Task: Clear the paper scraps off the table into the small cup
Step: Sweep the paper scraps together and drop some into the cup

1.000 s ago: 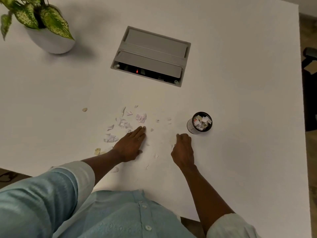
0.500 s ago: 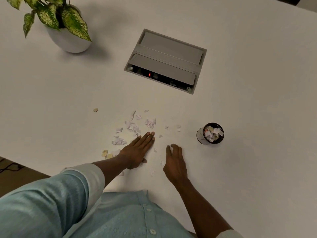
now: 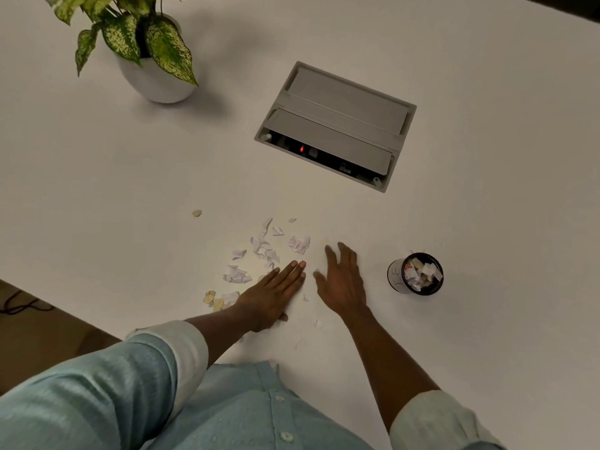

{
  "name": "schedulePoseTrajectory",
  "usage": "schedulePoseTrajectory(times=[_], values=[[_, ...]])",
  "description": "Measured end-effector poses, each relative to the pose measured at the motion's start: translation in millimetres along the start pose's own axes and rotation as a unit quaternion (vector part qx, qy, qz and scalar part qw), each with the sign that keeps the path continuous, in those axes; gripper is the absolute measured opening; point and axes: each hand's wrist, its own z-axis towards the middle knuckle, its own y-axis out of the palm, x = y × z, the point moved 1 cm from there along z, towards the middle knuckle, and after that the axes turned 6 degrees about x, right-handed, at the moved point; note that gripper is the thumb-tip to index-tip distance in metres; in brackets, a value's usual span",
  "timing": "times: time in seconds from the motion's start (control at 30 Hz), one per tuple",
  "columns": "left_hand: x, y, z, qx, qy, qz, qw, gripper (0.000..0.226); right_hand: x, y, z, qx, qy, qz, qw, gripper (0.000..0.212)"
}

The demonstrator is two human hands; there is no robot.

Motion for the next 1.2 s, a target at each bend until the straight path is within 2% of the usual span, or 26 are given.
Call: schedulePoseTrajectory(times=[0.1,0.2,0.43,0.6,0.7,0.77,0.87,0.93,1.07,1.2], values=[[-1.5,0.0,0.2,0.001,0.004,-0.002,1.000,0.098,-9.4,9.4,-11.0,-0.023,-0.058,-0.030,0.998,0.076],[-1.6,0.6,-0.1,0.005,0.005,-0.003,1.000,0.096,-21.7,17.6,-25.3,-0.033,-0.085,-0.064,0.994,0.074],[1.0,-2.3,0.2,-0.005,-0.002,-0.027,1.000,0.095,-33.5,24.1,-59.8,0.024,-0.131,-0.109,0.985,0.027],[2.9,-3.8,-0.9,-0.009,-0.002,-0.012,1.000,0.100,-12.5,26.0,-81.9,0.024,-0.181,-0.142,0.973,0.012],[4.1,-5.2,-0.9,-0.012,-0.009,-0.009,1.000,0.104,8.7,20.4,-89.5,0.042,-0.151,-0.131,0.979,0.015],[4.6,-6.4,-1.5,-0.013,-0.008,-0.001,1.000,0.105,21.1,15.7,-94.1,0.078,-0.129,-0.102,0.983,0.017],[5.3,-7.3,-2.6,-0.011,-0.005,0.008,1.000,0.104,33.2,10.7,-101.0,0.153,-0.092,-0.047,0.983,0.009],[6.4,-8.5,-3.1,-0.014,-0.008,0.012,1.000,0.104,38.1,9.1,-102.9,0.172,-0.050,-0.026,0.984,0.012],[9.1,-9.7,-3.2,-0.017,-0.011,0.023,1.000,0.104,36.8,8.6,-100.5,0.083,0.025,-0.030,0.996,0.044],[10.7,-11.3,-3.5,-0.019,-0.013,0.025,0.999,0.104,24.1,11.5,-100.8,0.038,-0.001,-0.032,0.999,0.038]])
